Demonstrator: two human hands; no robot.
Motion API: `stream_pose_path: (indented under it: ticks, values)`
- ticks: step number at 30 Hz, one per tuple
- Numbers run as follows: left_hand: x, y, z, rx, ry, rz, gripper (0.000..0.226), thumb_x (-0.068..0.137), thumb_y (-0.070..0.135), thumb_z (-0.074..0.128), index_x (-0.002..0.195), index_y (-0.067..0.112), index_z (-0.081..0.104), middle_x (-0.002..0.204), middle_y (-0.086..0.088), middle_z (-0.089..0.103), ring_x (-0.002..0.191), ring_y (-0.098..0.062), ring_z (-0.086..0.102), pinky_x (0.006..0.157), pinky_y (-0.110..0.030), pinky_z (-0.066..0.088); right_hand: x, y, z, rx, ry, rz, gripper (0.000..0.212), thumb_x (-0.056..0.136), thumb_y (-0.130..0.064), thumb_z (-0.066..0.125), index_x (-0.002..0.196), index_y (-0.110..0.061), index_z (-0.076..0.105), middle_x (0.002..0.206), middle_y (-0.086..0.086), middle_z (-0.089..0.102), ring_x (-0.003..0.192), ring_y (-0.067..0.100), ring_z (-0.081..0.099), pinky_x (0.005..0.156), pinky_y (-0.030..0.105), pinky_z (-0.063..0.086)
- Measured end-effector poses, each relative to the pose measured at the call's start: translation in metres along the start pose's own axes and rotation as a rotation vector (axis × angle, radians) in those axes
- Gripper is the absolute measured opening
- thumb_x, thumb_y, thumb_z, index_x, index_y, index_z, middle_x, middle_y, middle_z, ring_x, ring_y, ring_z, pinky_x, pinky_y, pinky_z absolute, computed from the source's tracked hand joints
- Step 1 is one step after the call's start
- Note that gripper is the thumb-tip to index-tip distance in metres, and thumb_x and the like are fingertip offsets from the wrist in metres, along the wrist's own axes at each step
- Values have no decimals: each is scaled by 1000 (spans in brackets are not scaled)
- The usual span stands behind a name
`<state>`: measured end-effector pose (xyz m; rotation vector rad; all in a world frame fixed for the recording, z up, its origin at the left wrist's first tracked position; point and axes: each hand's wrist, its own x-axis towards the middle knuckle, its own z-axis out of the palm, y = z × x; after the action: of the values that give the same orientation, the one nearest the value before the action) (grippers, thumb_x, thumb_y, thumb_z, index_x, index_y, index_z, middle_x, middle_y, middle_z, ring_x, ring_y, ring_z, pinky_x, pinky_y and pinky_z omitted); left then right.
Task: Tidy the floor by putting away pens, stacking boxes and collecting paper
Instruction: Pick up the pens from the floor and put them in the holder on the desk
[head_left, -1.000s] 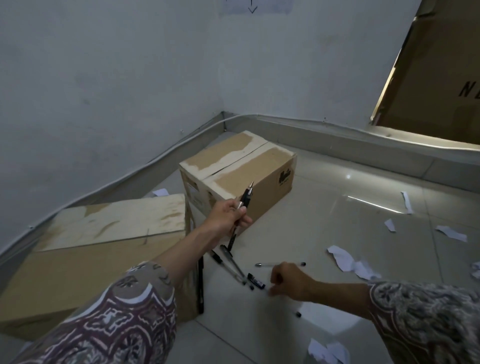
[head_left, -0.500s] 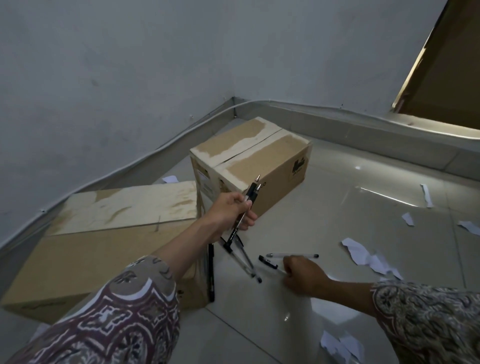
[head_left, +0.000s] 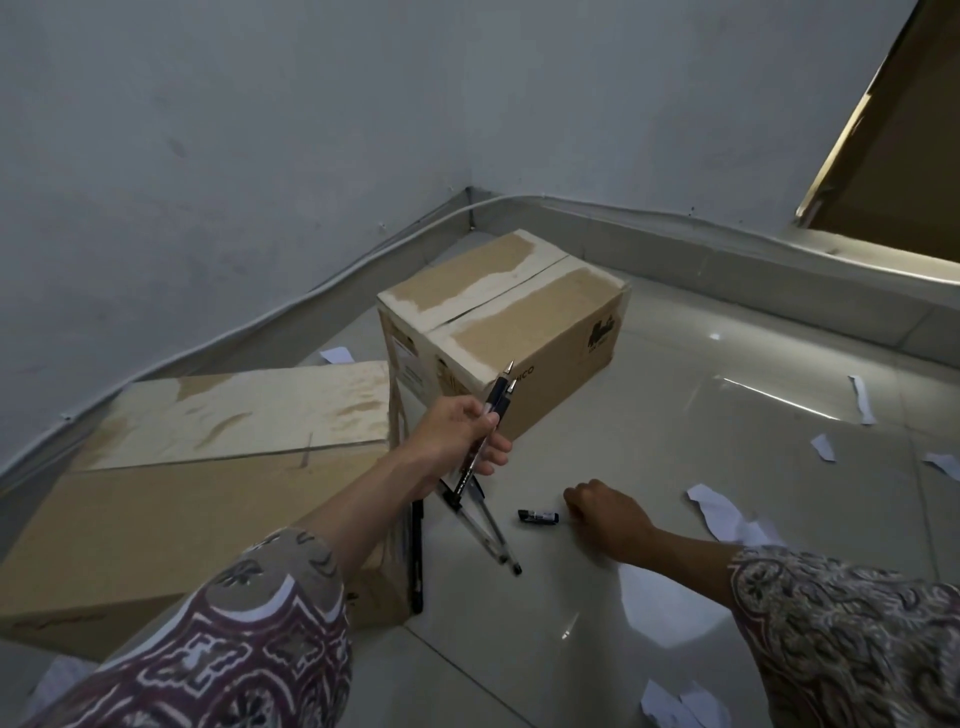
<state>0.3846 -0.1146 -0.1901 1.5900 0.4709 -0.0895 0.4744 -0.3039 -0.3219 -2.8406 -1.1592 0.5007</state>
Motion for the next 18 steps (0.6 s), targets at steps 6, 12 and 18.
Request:
stream_pose_path:
  ticks: [6, 12, 18]
  values:
    - [6, -6, -1, -22, -30, -50, 15, 98, 12, 41, 85, 6, 46, 75, -15, 67, 56, -17, 66, 50, -26, 53, 7, 2, 4, 79, -51, -27, 14, 81, -6, 44, 84, -6, 58, 100, 14, 59, 96, 30, 56, 65, 28, 32]
    - [13, -7, 14, -7, -95, -57, 16, 99, 12, 39, 85, 6, 45, 73, -13, 65, 58, -18, 65, 53, -28, 53, 11, 18, -22, 474, -74, -24, 11, 75, 3, 57, 70, -2, 64, 65, 3, 58, 53, 3, 51, 55, 11, 37]
    - [34, -6, 40, -22, -128, -51, 21, 101, 18, 33, 81, 14, 37, 64, -5, 49, 48, -13, 50, 45, -23, 40, -2, 30, -59, 1053, 27, 150, 14, 81, 10, 55, 76, 0, 63, 80, 18, 72, 62, 18, 66, 55, 21, 50]
